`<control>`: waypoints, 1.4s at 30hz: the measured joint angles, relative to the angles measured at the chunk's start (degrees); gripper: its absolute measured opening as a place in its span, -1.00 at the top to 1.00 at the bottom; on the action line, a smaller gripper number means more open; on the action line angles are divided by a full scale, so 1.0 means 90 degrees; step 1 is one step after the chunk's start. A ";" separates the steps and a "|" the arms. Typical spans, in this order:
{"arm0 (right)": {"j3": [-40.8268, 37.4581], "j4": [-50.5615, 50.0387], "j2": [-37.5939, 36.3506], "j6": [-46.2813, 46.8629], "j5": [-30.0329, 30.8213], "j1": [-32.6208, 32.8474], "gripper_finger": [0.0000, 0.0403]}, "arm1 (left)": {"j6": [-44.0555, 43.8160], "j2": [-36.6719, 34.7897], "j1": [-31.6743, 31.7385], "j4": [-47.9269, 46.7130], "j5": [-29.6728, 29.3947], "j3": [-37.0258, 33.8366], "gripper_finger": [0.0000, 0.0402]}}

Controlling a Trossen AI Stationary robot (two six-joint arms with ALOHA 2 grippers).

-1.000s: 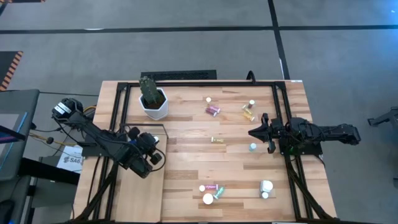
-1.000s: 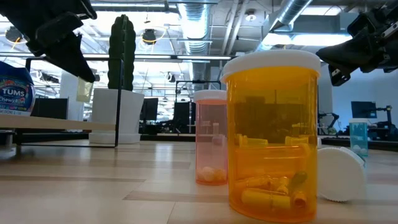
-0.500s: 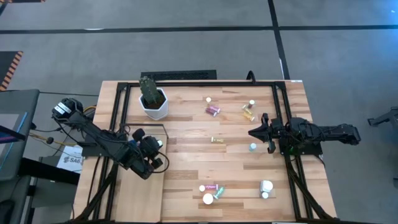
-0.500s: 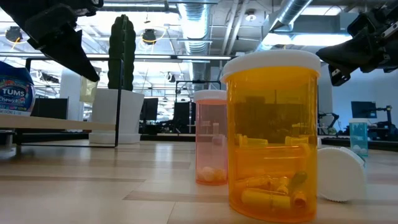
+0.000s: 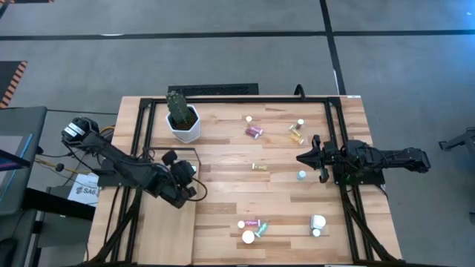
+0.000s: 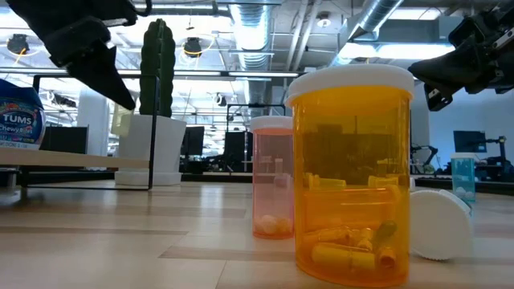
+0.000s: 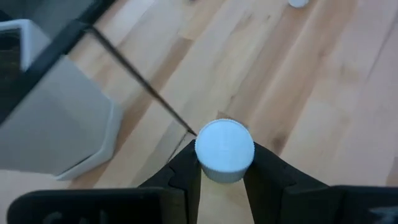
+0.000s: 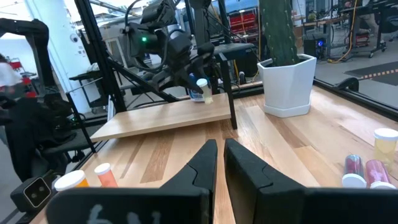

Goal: Pick and place medicine bottles onto shelf by color
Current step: Put the yellow pill bottle on the shelf

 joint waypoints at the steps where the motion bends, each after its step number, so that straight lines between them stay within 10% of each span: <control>1: 0.0000 0.0000 -0.0001 -0.0001 0.0000 -0.0002 0.72 | 0.0142 0.0000 0.0039 0.0062 0.0125 0.0000 0.60; 24: 0.0000 -0.0002 -0.0001 -0.0001 0.0000 -0.0002 0.72 | 0.1616 -0.0010 0.0189 0.1511 0.0740 0.0000 0.60; 42: 0.0000 -0.0002 0.0001 -0.0001 0.0002 -0.0002 0.72 | -0.4557 0.0005 -0.0086 -0.0204 -0.0258 0.0000 0.49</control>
